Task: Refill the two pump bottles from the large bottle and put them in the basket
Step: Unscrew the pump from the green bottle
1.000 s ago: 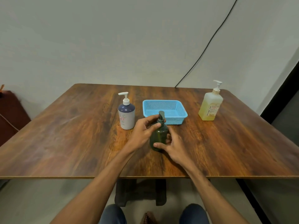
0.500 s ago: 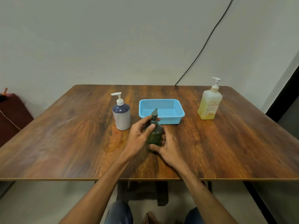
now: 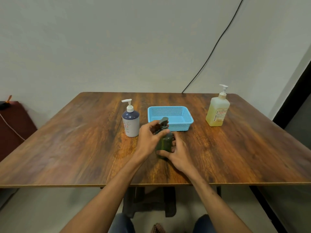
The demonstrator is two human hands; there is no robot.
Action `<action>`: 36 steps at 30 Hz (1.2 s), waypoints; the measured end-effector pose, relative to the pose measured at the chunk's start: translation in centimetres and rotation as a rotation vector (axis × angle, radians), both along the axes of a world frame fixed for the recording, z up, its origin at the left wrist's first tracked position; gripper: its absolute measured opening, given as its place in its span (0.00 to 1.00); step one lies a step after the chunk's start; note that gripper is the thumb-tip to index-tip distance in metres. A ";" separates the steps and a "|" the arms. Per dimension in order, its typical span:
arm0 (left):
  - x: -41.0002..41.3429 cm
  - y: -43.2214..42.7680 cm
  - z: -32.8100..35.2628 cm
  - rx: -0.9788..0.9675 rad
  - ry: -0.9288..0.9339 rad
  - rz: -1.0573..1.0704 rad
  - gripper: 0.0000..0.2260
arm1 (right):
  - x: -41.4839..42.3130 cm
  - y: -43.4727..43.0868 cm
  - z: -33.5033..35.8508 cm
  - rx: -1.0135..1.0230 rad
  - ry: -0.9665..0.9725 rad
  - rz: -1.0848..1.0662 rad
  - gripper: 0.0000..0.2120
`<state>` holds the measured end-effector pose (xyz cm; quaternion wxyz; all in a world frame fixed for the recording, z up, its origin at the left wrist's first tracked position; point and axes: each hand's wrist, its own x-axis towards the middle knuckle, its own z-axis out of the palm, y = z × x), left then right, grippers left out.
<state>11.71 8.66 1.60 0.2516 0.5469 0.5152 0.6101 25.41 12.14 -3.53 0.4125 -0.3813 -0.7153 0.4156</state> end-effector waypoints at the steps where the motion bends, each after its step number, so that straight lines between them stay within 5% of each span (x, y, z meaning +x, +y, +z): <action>1: 0.3 0.2 0.2 0.008 0.027 0.063 0.15 | 0.0 0.0 -0.1 -0.010 0.002 -0.002 0.40; 4: 0.9 0.6 0.4 0.001 0.072 0.133 0.19 | -0.1 0.1 -0.2 -0.030 -0.002 -0.006 0.42; 7: 0.4 0.6 0.1 -0.109 0.096 -0.015 0.24 | -0.2 0.1 -0.2 -0.030 -0.001 0.009 0.42; 10: -0.3 0.1 -0.4 -0.068 0.056 -0.133 0.16 | 0.0 0.5 -0.4 -0.034 0.011 0.025 0.41; 36: -3.6 -4.4 7.6 0.336 -0.398 0.373 0.18 | 0.1 0.7 -0.5 -0.021 -0.012 0.022 0.43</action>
